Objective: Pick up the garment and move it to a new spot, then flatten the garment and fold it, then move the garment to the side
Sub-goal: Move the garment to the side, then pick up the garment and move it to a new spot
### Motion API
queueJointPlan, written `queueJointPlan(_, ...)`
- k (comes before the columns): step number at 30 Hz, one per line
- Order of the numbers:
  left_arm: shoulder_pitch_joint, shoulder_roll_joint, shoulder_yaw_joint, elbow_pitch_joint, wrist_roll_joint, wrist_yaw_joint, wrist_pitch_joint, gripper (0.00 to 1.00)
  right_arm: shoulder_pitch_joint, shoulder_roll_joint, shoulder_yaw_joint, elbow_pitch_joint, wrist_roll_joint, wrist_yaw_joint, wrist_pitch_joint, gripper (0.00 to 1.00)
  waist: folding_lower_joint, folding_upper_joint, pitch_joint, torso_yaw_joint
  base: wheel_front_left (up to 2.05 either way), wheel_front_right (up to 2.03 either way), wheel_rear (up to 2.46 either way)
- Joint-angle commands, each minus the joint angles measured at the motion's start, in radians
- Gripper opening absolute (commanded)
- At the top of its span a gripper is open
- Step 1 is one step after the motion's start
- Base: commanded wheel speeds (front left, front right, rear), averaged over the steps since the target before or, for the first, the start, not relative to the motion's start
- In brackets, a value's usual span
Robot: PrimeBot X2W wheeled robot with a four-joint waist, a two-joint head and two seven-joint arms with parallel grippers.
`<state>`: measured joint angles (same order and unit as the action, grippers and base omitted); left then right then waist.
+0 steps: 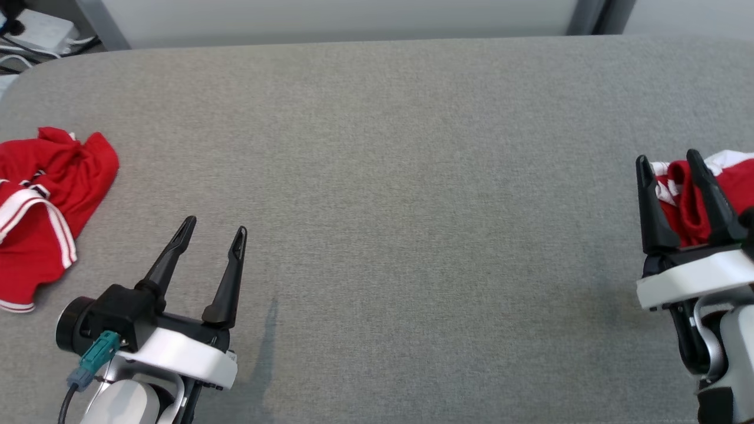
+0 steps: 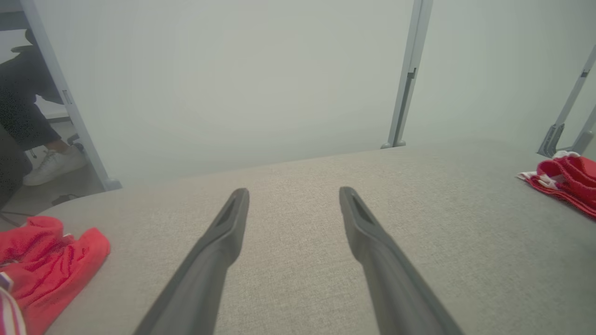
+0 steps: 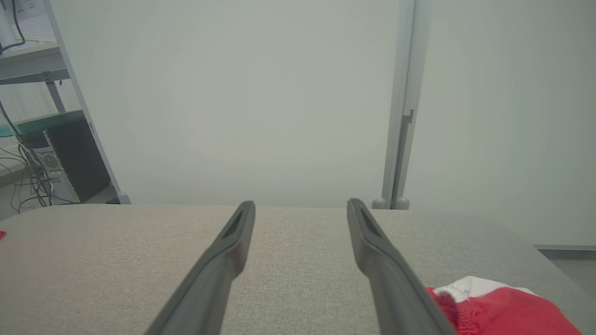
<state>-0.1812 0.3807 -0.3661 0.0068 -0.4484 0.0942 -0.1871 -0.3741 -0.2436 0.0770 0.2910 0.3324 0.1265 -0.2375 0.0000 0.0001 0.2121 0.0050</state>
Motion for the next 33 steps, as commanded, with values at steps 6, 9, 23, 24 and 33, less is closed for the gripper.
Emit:
queueJointPlan(6, 0.041, 0.016, 0.084, -0.003, -0.042, 0.046, -0.023, 1.00, 0.137, 0.056, -0.036, -0.135, -0.074, 0.004, 0.057, 1.00, 0.0000, -0.0001, -0.095, 0.085, 0.00, 0.00, 0.00)
queueJointPlan(9, 0.070, 0.011, 0.103, 0.001, -0.055, 0.066, -0.029, 1.00, 0.214, 0.090, -0.063, -0.179, -0.099, 0.004, 0.073, 1.00, 0.0000, -0.0001, -0.126, 0.094, 0.00, 0.00, 0.00)
queueJointPlan(23, 0.208, 0.023, 0.131, -0.024, -0.081, 0.115, -0.030, 1.00, 0.441, 0.158, -0.086, -0.297, -0.150, 0.004, 0.136, 1.00, 0.0000, -0.0001, -0.230, 0.039, 0.00, 0.00, 0.00)
queueJointPlan(24, 0.212, 0.025, 0.131, -0.026, -0.081, 0.115, -0.029, 1.00, 0.450, 0.161, -0.089, -0.305, -0.151, 0.004, 0.140, 1.00, 0.0000, -0.0001, -0.232, 0.035, 0.00, 0.00, 0.00)
queueJointPlan(33, 0.233, 0.043, 0.139, -0.032, -0.088, 0.129, -0.010, 1.00, 0.480, 0.179, -0.106, -0.337, -0.152, 0.004, 0.146, 1.00, 0.0000, -0.0001, -0.240, 0.014, 0.00, 0.00, 0.00)
